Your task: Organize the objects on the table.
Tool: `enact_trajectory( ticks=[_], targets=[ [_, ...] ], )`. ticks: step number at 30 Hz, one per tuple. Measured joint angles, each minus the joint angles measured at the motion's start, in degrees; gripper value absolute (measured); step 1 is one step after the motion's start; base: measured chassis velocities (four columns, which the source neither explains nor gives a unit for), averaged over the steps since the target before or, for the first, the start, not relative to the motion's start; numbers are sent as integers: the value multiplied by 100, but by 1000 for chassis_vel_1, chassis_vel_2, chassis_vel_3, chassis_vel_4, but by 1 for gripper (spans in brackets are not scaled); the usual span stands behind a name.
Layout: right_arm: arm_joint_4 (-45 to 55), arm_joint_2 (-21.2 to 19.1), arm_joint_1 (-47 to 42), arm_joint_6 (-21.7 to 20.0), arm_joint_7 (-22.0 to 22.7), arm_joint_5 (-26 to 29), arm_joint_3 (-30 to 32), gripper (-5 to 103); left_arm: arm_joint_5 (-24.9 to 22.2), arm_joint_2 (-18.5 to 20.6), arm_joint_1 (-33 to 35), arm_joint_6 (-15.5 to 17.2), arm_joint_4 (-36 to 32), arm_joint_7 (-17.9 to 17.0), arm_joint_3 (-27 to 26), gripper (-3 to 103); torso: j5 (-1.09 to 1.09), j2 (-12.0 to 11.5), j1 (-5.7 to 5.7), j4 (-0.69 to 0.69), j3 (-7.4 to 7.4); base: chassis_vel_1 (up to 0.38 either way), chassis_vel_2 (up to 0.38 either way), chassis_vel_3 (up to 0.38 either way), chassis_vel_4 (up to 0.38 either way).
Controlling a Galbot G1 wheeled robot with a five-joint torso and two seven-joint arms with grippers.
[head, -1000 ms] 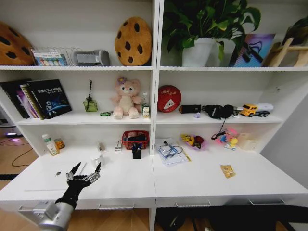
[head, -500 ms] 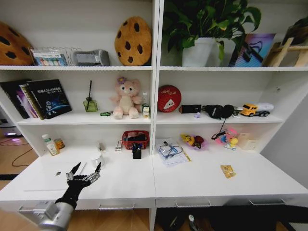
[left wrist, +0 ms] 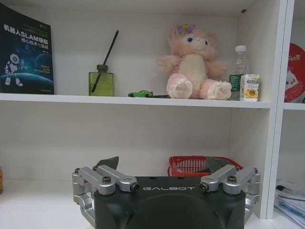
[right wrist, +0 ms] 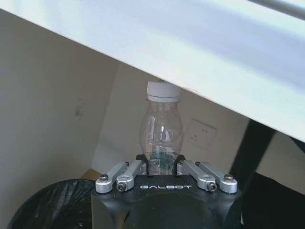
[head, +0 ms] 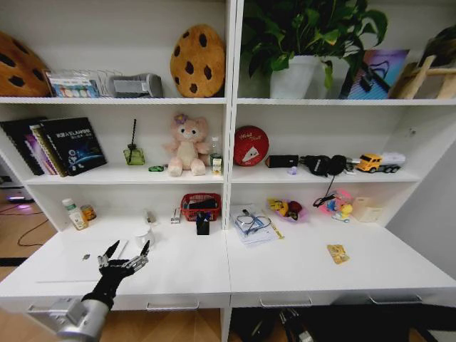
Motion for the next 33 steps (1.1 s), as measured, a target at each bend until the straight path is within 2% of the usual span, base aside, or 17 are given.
enact_trajectory(
  ticks=[5,14,18,19,21,24,26,27,29,30,33],
  targets=[
    [3,122,40,46,-169,-57,-26,23,0,0,0,0,0,0,0,100,1,0,0,0,0,0,0,0,0],
    [25,309,243,-66,-122,-65,-34,22,0,0,0,0,0,0,0,100,1,0,0,1,0,0,0,0,0],
    [39,311,307,-153,-120,-108,-42,43,0,0,0,0,0,0,0,100,1,0,0,0,0,0,0,0,0],
    [39,311,307,-153,-120,-108,-42,43,0,0,0,0,0,0,0,100,1,0,0,0,0,0,0,0,0],
    [35,288,306,-153,-119,-161,-41,54,0,0,0,0,0,0,0,100,0,0,0,0,-1,0,0,0,0],
    [35,278,293,-153,-119,-191,-39,60,0,0,0,0,0,0,0,100,0,0,0,0,-1,0,0,0,0],
    [45,268,263,-153,-119,-207,-30,71,0,0,0,0,0,0,0,100,0,0,0,0,-1,0,0,0,0],
    [45,268,263,-153,-119,-207,-30,71,0,0,0,0,0,0,0,100,0,0,0,0,-1,0,0,0,0],
    [58,260,252,-153,-119,-216,-29,81,0,0,0,0,0,0,0,100,1,0,0,0,-1,0,0,0,0],
    [58,260,252,-153,-119,-216,-29,81,0,0,0,0,0,0,0,100,1,0,0,0,-1,0,0,0,0],
    [86,255,238,-154,-112,-217,-23,96,0,0,0,0,0,0,0,100,1,0,0,0,-1,0,0,0,0]
  ],
)
